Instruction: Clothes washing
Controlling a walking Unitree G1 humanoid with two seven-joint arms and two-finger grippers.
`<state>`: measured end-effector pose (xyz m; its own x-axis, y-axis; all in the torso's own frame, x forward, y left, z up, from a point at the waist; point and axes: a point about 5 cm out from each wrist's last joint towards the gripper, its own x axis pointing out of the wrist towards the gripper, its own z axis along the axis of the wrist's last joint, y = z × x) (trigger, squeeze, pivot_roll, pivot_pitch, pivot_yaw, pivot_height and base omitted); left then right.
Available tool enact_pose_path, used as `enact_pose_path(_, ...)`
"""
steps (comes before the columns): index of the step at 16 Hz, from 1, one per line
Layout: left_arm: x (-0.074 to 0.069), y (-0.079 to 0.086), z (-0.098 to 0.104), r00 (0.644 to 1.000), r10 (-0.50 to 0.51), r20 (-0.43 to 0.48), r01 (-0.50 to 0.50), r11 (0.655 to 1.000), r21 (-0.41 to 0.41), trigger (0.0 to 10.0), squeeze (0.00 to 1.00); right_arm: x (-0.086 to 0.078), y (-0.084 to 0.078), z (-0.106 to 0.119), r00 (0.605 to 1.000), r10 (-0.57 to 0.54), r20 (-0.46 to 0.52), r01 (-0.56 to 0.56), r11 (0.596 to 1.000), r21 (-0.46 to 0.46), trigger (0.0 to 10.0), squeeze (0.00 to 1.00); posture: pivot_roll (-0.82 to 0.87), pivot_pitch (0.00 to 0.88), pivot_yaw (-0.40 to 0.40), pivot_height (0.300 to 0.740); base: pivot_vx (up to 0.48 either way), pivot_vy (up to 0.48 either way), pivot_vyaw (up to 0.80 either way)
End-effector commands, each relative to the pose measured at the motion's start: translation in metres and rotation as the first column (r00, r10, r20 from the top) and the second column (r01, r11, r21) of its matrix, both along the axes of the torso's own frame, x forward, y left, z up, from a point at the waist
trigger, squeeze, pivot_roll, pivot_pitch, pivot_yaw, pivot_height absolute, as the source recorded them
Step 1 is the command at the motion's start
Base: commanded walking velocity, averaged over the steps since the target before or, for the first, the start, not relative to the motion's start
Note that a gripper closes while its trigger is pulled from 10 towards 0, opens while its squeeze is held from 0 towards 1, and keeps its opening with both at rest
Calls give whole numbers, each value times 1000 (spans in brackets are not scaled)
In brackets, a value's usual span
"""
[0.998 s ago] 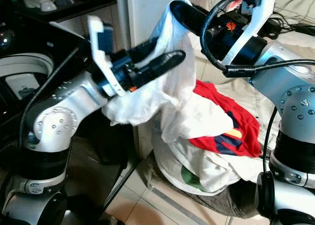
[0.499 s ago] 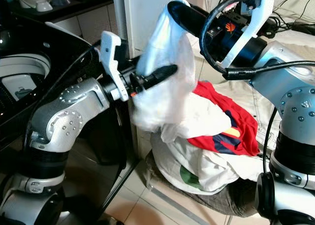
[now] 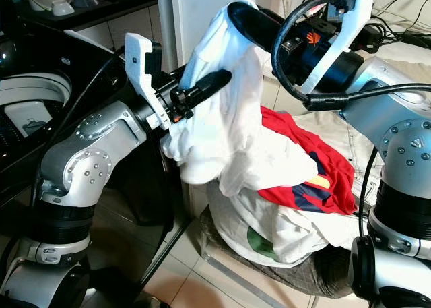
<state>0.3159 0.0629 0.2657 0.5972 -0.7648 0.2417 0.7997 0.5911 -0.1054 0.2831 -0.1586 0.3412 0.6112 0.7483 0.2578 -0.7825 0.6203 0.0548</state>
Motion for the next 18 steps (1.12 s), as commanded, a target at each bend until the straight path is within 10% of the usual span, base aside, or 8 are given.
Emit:
enact_pose_path(1, 2, 0, 4, 1000, 9, 2, -9, 1000, 8, 0, 0, -4, 2, 0, 1000, 19, 12, -19, 1000, -10, 0, 0, -66, 0, 22, 740, 0, 0, 0)
enact_pose_path(13, 10, 13, 9, 997, 65, 27, -65, 997, -29, 0, 0, -5, 4, -4, 1000, 14, 13, -14, 999, -29, 0, 0, -62, 0, 27, 740, 0, 0, 0)
enact_pose_path(14, 13, 18, 13, 995, 93, 38, -92, 995, -31, 0, 0, -6, 4, -5, 1000, 18, 16, -18, 999, -44, 4784, 0, -62, 0, 27, 740, 0, 0, 0)
enact_pose_path(15, 18, 24, 16, 990, 129, 52, -128, 991, -28, 0, 0, -7, 7, -6, 998, 68, -15, -68, 998, -4, 10000, 1000, -59, 0, 28, 740, 0, 0, 0)
enact_pose_path(17, 36, 58, 37, 951, 280, 130, -284, 959, 12, 0, 0, -6, 5, -12, 1000, 7, 8, -7, 996, -90, 10000, 1000, -49, 0, 33, 740, 0, 0, 0)
enact_pose_path(18, 43, 72, 47, 924, 337, 177, -350, 936, 46, 0, 0, -5, 5, -15, 1000, -10, 7, 11, 993, -122, 10000, 537, -46, 0, 34, 740, 0, 0, 0)
